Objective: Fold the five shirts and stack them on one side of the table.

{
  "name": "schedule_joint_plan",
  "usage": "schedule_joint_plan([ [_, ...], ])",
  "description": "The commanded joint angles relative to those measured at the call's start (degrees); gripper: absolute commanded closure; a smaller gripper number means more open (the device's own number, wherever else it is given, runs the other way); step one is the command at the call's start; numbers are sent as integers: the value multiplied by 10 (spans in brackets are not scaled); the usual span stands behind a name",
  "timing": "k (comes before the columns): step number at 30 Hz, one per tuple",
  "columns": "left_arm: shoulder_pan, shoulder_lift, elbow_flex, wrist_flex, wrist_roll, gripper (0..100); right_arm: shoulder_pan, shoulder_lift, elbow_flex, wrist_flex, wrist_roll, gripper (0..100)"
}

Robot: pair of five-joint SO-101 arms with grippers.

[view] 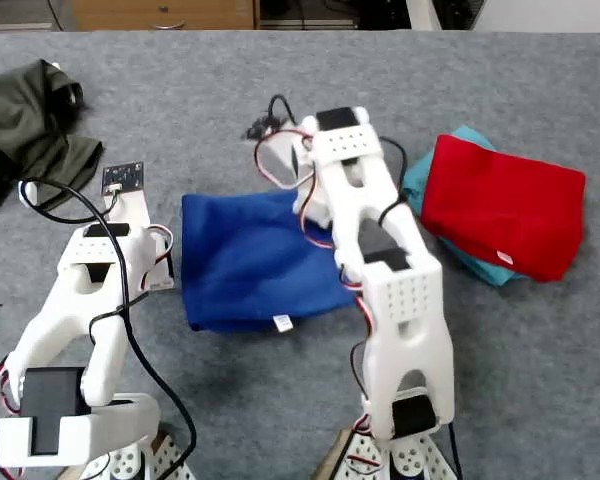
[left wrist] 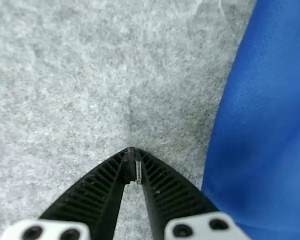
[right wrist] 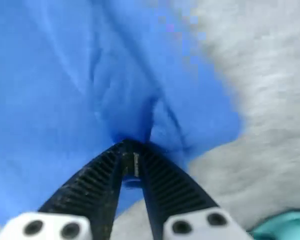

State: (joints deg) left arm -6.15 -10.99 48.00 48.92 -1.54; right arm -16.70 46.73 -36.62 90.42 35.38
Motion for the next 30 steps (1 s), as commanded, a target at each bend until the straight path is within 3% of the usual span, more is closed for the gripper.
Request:
schedule_joint_plan([
  [1,7,-1,-28,-7,4,981,15,30,-145,8,-5,994],
  [9,7,-1,-28,-7,4,981,5,77,-333,18,-4,994],
  [14,7,-1,-28,-7,4,981,2,65,-410,123,-5,994],
  [17,7,-1,-28,-7,4,981,15,36,-351,121,-8,994],
  [24,7,-1,-28,-7,4,981,-12,-132,-15,107,-21,994],
  [30,8,-1,-28,-8,4,981,-3,-193,156,-21,-18,994],
])
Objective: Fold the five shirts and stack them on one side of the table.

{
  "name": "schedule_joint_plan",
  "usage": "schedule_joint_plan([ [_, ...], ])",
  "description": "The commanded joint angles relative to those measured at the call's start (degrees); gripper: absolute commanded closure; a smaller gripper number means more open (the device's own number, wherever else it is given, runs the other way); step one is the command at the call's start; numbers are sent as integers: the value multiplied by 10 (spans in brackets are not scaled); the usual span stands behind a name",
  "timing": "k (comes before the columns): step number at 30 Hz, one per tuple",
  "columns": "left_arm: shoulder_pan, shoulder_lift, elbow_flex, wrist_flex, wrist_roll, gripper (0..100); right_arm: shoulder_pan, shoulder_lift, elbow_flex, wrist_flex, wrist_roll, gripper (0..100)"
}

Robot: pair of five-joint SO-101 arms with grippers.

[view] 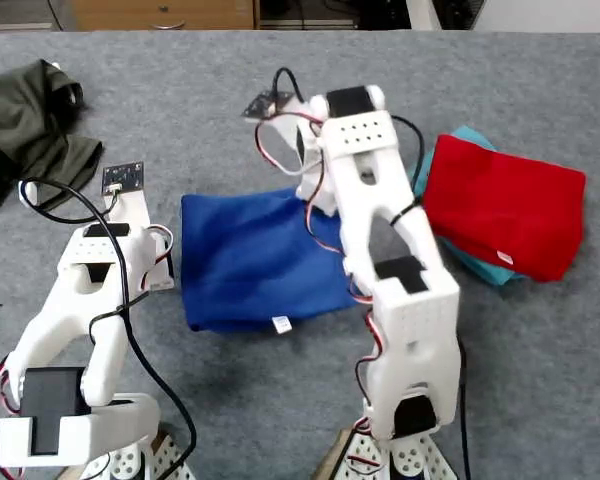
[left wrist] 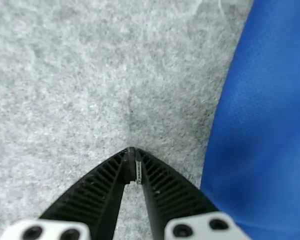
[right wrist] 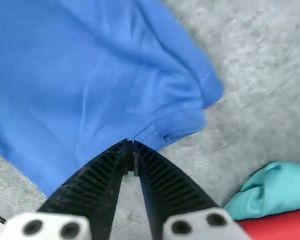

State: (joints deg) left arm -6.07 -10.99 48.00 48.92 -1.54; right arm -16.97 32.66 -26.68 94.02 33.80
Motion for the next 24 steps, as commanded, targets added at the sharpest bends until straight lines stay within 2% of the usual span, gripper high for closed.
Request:
schedule_joint_plan([
  [1,7,-1,-28,-8,4,981,1,-51,71,-81,-3,994],
  [7,7,-1,-28,-8,4,981,44,12,59,-185,-2,994],
  [13,7,-1,-28,-8,4,981,84,103,-44,-190,13,994],
  [20,6,-5,-33,-6,4,981,21,123,-197,-29,15,994],
  [24,7,-5,-85,39,5,981,-7,108,-317,77,15,994],
])
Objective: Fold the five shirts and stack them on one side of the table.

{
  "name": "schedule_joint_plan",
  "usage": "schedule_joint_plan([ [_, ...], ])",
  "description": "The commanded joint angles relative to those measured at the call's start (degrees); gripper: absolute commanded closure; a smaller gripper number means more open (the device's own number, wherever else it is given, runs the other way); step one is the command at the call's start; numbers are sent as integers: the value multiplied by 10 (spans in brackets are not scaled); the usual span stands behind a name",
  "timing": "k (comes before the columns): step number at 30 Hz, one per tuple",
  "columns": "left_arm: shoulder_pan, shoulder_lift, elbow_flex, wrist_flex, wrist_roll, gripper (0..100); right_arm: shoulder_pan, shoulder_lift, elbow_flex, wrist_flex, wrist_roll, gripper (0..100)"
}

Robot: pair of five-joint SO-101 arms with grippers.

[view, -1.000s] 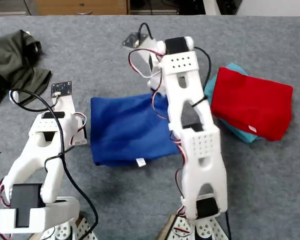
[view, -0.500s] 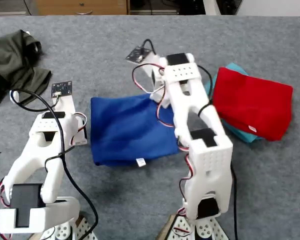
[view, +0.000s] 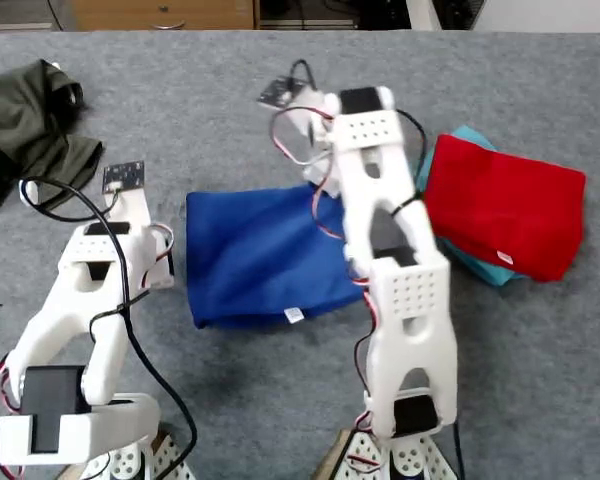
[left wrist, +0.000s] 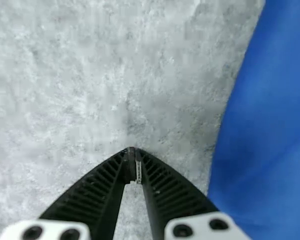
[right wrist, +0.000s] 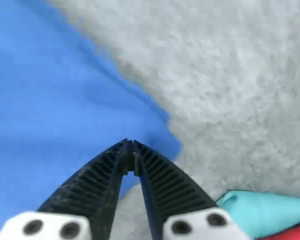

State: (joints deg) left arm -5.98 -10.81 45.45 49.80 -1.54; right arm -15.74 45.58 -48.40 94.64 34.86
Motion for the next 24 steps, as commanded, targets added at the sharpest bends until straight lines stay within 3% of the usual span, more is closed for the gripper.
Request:
schedule_joint_plan([
  [1,7,-7,-87,51,8,981,-21,-26,-121,80,4,994],
  [6,28,-1,-221,91,66,981,-7,-107,-86,78,-31,994],
  [14,144,99,-293,30,127,981,-5,-311,225,68,-48,994],
  [18,144,214,-347,21,129,981,15,-399,379,23,-46,994],
  [24,99,333,-434,25,126,981,45,-467,625,-129,-45,994],
])
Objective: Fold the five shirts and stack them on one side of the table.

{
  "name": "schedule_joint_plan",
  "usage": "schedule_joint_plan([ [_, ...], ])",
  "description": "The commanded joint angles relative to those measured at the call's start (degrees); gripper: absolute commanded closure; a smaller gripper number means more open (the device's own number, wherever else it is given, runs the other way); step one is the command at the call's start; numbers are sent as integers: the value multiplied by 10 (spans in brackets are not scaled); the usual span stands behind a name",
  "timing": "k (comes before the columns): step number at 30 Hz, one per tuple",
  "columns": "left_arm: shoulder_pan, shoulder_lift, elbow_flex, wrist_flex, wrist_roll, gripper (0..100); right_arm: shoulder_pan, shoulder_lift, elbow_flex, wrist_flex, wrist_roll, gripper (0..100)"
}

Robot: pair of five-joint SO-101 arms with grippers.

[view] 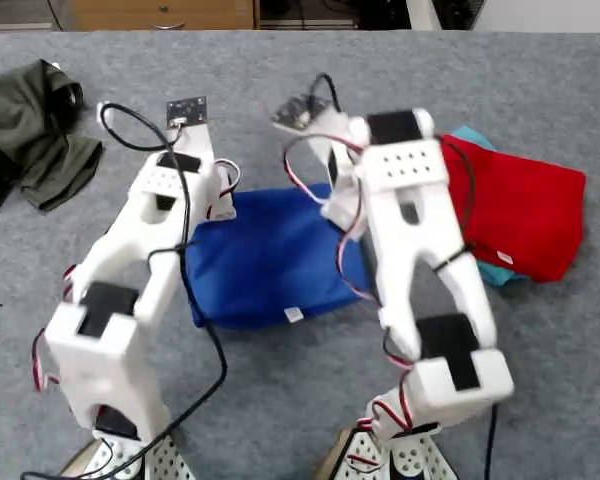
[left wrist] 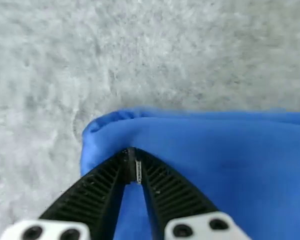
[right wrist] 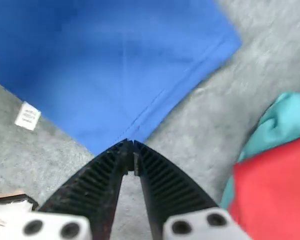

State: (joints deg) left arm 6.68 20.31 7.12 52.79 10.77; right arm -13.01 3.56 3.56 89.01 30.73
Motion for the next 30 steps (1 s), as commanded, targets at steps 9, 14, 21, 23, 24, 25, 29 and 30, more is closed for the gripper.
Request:
schedule_joint_plan([
  [9,-55,44,-64,-4,2,981,22,-44,240,-195,-4,994],
  [14,-47,37,-103,70,2,981,22,-66,204,-144,-4,994],
  [21,-47,-38,-193,203,-18,981,22,-128,80,-77,-5,994],
  [23,-41,-69,-195,225,-36,981,21,-120,46,-90,-5,994],
  [24,-38,-82,-191,236,-42,981,20,-108,30,-99,-5,994],
  [25,-34,-95,-180,241,-47,981,20,-91,16,-113,-6,994],
  [29,-29,-128,-97,215,-50,981,19,19,-38,-166,-7,994],
  [30,-25,-132,-67,200,-49,981,16,53,-51,-183,-7,994],
])
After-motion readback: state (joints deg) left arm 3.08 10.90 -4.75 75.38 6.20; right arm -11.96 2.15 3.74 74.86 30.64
